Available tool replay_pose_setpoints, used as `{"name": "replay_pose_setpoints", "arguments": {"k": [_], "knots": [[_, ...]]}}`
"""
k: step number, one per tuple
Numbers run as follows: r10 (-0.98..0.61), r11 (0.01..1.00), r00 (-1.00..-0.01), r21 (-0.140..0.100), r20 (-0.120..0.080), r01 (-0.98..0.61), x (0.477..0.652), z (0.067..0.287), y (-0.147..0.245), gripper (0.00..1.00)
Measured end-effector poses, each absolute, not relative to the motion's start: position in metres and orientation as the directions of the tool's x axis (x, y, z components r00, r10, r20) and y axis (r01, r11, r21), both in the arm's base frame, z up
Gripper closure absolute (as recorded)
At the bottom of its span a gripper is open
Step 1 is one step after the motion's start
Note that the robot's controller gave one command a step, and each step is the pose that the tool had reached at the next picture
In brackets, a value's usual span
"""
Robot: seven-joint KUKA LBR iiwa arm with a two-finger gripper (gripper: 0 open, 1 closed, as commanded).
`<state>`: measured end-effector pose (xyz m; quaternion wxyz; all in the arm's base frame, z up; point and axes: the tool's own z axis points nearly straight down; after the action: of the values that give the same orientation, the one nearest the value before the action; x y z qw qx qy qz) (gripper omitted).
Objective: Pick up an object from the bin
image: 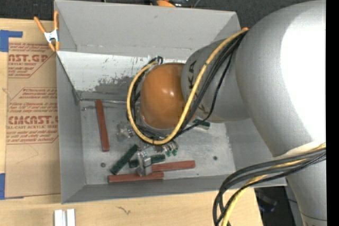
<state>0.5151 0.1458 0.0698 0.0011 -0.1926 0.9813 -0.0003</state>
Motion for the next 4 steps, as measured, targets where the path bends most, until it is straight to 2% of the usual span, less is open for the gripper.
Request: {"name": "replay_pose_setpoints", "arguments": {"k": [1, 2, 3, 4], "knots": [[-0.378, 0.926, -0.926, 0.001, 0.000, -0.378, 0.514, 0.069, 0.147, 1.00], [-0.546, 0.838, -0.838, -0.001, -0.008, -0.546, 0.498, 0.186, 0.167, 1.00], [-0.545, 0.838, -0.838, 0.001, -0.002, -0.545, 0.496, 0.182, 0.167, 0.00], [-0.724, 0.690, -0.690, 0.000, -0.002, -0.724, 0.517, 0.069, 0.177, 0.00]]}}
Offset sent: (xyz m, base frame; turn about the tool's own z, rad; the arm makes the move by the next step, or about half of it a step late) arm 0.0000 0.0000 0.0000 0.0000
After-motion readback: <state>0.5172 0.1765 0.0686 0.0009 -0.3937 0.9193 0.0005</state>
